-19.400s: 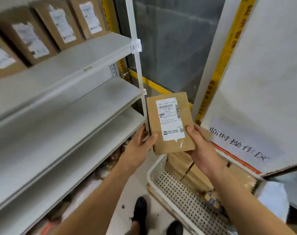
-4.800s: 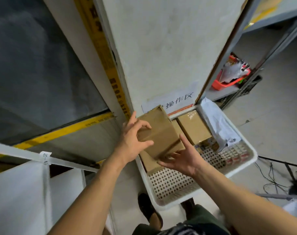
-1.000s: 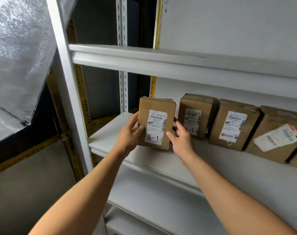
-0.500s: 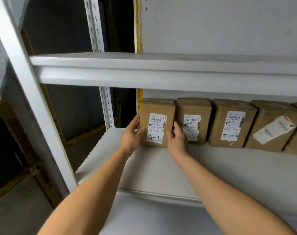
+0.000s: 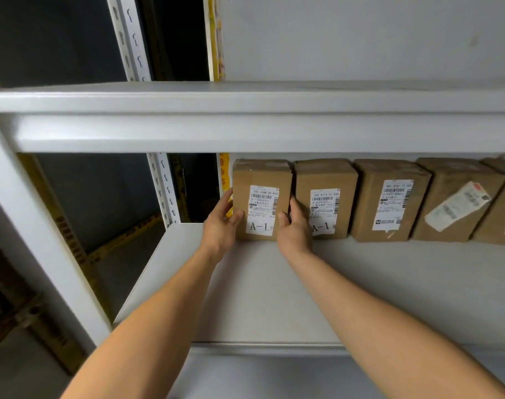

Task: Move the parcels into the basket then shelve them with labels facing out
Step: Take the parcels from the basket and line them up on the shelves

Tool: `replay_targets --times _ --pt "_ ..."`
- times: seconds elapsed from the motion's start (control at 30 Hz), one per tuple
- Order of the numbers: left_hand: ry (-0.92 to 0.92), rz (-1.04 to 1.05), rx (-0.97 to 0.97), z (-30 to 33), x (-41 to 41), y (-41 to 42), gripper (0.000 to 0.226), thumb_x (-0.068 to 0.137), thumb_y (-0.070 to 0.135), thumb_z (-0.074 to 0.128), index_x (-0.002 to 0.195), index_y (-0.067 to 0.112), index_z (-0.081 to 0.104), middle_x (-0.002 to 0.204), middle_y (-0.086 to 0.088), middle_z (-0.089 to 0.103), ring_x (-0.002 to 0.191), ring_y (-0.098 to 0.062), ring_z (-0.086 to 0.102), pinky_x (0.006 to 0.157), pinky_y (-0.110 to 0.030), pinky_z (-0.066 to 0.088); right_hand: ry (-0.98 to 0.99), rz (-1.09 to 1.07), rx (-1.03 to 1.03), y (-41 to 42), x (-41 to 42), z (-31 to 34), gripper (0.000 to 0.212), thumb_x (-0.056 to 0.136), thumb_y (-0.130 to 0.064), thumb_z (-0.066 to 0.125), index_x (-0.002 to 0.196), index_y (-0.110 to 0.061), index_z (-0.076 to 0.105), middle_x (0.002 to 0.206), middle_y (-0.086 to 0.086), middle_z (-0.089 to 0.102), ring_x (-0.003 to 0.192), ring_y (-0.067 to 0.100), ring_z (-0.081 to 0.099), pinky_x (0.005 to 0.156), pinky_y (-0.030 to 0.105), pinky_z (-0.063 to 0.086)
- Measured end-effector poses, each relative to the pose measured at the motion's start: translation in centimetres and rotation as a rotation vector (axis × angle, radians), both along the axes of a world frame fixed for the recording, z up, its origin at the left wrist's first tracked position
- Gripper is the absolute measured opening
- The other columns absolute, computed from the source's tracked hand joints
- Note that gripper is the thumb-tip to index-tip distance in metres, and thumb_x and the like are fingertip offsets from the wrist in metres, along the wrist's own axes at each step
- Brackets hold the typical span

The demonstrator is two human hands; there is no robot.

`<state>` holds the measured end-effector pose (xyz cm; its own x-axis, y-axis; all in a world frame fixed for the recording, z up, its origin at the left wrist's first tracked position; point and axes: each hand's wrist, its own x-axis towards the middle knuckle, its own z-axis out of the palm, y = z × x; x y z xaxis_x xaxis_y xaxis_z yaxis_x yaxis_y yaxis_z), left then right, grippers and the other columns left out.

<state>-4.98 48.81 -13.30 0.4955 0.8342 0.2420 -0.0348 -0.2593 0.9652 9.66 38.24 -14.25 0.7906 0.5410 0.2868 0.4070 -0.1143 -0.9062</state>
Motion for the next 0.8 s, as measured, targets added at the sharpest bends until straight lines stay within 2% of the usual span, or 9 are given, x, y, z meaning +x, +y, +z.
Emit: replay_targets --times 0.07,0.2,0.33,0.43,0.5,0.57,0.63,0.7,0.8 --pt "0.011 -0.005 0.011 -0.2 0.3 0.3 0.064 0.102 0.022 0.063 0.152 0.057 0.043 0.149 0.012 0.061 0.141 -0.016 0.055 0.12 -0.048 0.044 0.001 -0.005 -0.007 0.1 0.2 0.0 0.056 0.105 -0.021 0.054 0.159 -0.034 0.044 0.14 0.006 0.066 0.123 0.027 0.063 0.098 0.027 0.046" --pt "0.007 -0.004 0.02 -0.3 0.4 0.3 0.064 0.105 0.019 0.062 0.153 0.055 0.042 0.151 0.011 0.059 0.142 -0.013 0.054 0.12 -0.046 0.044 0.024 0.0 -0.025 0.3 0.3 -0.2 0.058 0.105 -0.022 0.053 0.16 -0.036 0.041 0.143 0.005 0.063 0.124 0.026 0.063 0.105 0.029 0.048" --pt "0.062 -0.008 0.036 -0.3 -0.2 0.3 0.065 0.103 0.026 0.065 0.152 0.059 0.04 0.153 0.01 0.057 0.144 -0.014 0.051 0.12 -0.047 0.044 0.043 0.074 -0.05 -0.4 0.2 0.0 0.059 0.105 -0.026 0.052 0.16 -0.039 0.036 0.141 -0.002 0.063 0.121 0.02 0.063 0.102 0.03 0.049" --pt "0.063 0.0 0.036 0.4 -1.2 -0.6 0.066 0.102 0.029 0.069 0.158 0.047 0.04 0.152 0.007 0.059 0.143 -0.011 0.051 0.12 -0.038 0.043 0.045 0.165 -0.071 -1.5 0.6 0.5 0.051 0.102 -0.039 0.051 0.152 -0.043 0.043 0.142 -0.005 0.062 0.119 0.016 0.064 0.1 0.034 0.051" --pt "0.1 0.054 0.053 1.0 -2.1 -2.0 0.064 0.101 0.035 0.07 0.159 0.038 0.043 0.151 0.006 0.059 0.14 -0.011 0.054 0.116 -0.036 0.046 0.063 0.214 -0.087 -2.7 0.7 0.8 0.053 0.1 -0.047 0.055 0.151 -0.046 0.043 0.147 -0.005 0.06 0.126 0.015 0.063 0.108 0.041 0.051" --pt "0.191 0.133 0.079 1.4 -2.7 -3.8 0.057 0.101 0.04 0.069 0.154 0.029 0.052 0.144 0.003 0.065 0.129 -0.017 0.062 0.111 -0.04 0.051 0.119 0.247 -0.079 -4.3 0.7 1.2 0.061 0.103 -0.04 0.061 0.16 -0.032 0.04 0.156 0.002 0.053 0.138 0.017 0.056 0.117 0.039 0.044" --pt "0.274 0.213 0.123 1.5 -2.9 -5.7 0.048 0.102 0.04 0.066 0.145 0.021 0.062 0.137 -0.001 0.07 0.122 -0.023 0.067 0.107 -0.042 0.054 0.113 0.286 -0.077 -6.4 0.8 1.6 0.057 0.104 -0.03 0.064 0.158 -0.02 0.045 0.152 0.006 0.056 0.14 0.017 0.055 0.112 0.028 0.043" --pt "0.328 0.248 0.174 1.6 -2.8 -7.9 0.043 0.102 0.04 0.066 0.138 0.016 0.067 0.131 -0.004 0.073 0.119 -0.025 0.069 0.104 -0.042 0.055 0.064 0.303 -0.078 -9.1 1.3 1.7 0.047 0.103 -0.025 0.066 0.149 -0.018 0.056 0.142 0.007 0.064 0.132 0.016 0.06 0.105 0.024 0.044" --pt "0.396 0.191 0.259 2.0 -1.9 -11.9 0.04 0.103 0.039 0.066 0.134 0.014 0.07 0.128 -0.005 0.075 0.116 -0.023 0.071 0.099 -0.033 0.054 -0.007 0.291 -0.101 -14.2 2.4 1.7 0.039 0.102 -0.023 0.069 0.141 -0.019 0.063 0.134 0.004 0.069 0.125 0.013 0.064 0.107 0.027 0.046"
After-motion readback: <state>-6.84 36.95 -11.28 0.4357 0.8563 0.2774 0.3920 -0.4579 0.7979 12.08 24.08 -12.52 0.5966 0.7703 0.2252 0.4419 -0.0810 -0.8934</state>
